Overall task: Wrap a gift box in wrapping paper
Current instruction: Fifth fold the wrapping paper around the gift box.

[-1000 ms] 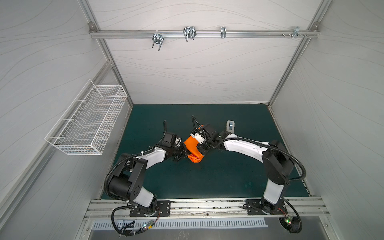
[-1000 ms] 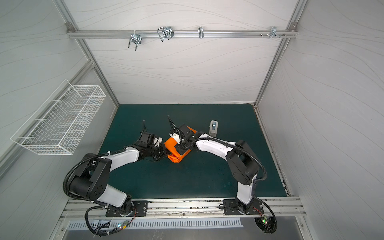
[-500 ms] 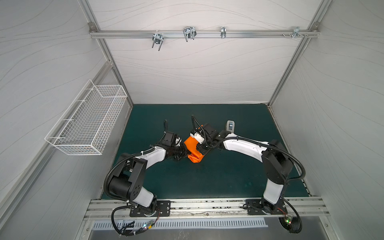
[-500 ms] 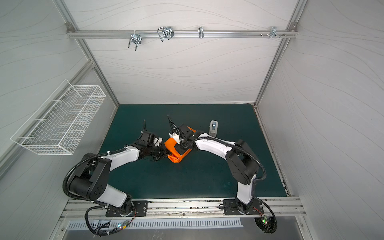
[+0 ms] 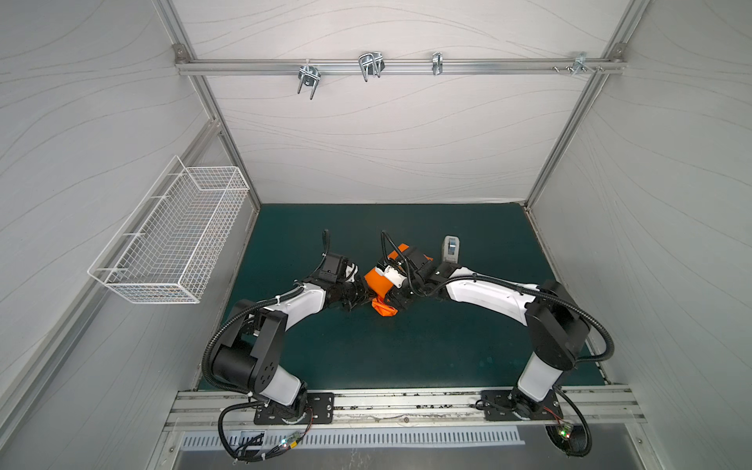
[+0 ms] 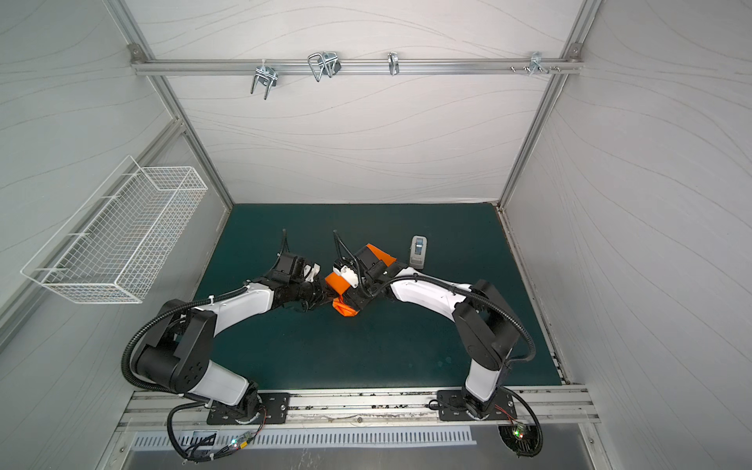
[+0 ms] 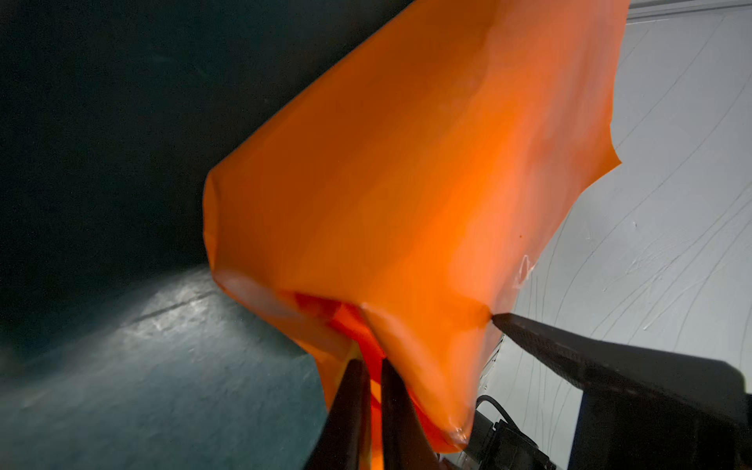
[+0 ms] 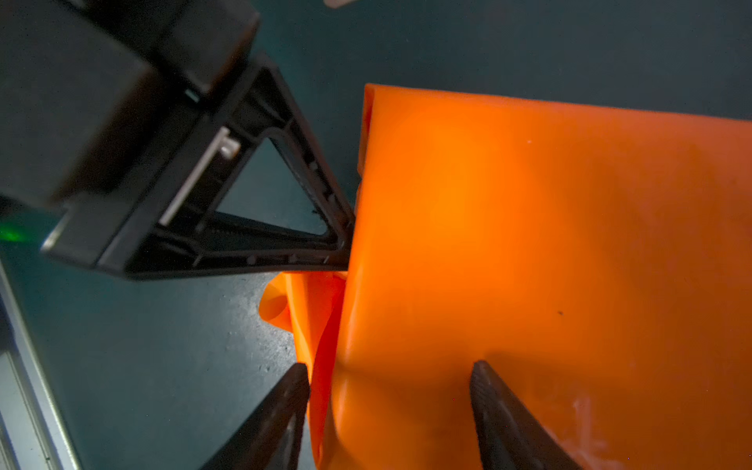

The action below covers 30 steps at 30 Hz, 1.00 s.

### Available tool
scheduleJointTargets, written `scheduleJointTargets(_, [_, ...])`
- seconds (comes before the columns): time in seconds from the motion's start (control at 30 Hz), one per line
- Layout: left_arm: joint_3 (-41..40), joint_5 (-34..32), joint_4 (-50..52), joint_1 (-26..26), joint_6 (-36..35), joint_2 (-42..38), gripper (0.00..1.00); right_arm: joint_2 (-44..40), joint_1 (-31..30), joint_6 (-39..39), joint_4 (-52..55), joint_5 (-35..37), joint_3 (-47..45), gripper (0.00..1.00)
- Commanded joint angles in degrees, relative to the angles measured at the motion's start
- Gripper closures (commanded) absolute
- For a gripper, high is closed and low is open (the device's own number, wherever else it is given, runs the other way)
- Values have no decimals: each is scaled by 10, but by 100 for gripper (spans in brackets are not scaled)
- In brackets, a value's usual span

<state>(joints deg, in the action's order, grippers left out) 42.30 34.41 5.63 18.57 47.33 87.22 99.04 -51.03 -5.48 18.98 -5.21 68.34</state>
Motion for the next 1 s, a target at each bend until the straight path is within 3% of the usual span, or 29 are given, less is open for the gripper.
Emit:
scheduleJointTargets(0.0, [22,14,-29,4,-3,11,87,-13,-16,-31,-16,8,-22,31])
scheduleJointTargets(0.13, [21,16,-35,7,-1,15,88,-33,-46,-36,-53,52,-47,22])
scheduleJointTargets(0.17, [19,16,-38,7,0,15,88,-39,-52,-36,-69,61,-57,6])
scheduleJointTargets(0.2, [17,16,-40,7,1,14,88,-44,-56,-36,-81,69,-65,1])
scheduleJointTargets(0.4, [17,14,-36,7,0,8,88,-42,-65,-36,-100,98,-76,1])
scheduleJointTargets(0.63, [17,13,-38,7,3,11,88,-4,-103,-36,-146,209,-78,1])
scheduleJointTargets(0.97, [20,17,-42,7,7,13,89,25,-107,-54,-185,280,-88,1])
